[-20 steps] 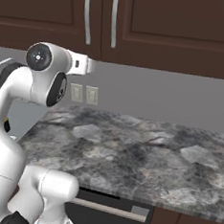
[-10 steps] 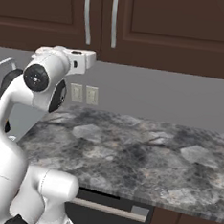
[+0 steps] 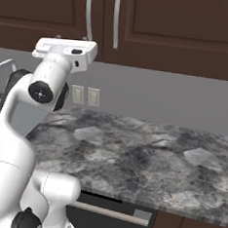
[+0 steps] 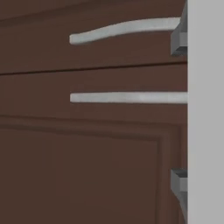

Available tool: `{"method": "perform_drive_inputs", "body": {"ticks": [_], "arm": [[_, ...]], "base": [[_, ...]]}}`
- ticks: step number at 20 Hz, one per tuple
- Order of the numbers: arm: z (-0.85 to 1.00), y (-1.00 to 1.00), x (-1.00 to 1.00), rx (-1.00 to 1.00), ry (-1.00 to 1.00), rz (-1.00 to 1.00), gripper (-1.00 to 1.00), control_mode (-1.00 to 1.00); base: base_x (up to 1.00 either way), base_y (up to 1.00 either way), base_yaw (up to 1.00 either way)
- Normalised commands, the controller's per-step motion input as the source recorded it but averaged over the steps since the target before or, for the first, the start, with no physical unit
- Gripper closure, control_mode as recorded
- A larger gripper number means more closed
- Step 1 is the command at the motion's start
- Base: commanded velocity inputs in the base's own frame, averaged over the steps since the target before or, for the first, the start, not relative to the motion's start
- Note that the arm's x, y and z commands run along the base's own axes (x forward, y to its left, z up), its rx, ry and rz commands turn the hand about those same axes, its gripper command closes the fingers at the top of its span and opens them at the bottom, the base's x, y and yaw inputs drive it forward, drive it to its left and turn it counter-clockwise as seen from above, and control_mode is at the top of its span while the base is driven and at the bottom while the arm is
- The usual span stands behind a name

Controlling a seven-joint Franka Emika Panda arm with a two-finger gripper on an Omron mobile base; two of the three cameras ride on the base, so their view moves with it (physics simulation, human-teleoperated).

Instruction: Open the cabinet directly in front. Then move the beer and the cup to the dining counter with the candle on it.

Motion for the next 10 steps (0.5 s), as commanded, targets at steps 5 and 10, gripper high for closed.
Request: {"method": "perform_drive_inputs", "body": {"ticks": [5, 10], "arm": [[0.36, 0.0, 0.0, 0.0, -0.09, 0.0, -1.0, -1.0], [0.18, 0.0, 0.0, 0.0, 0.0, 0.0, -1.0, -1.0]], "base": [[0.0, 0.0, 0.0], [0.0, 0.0, 0.0]]}}
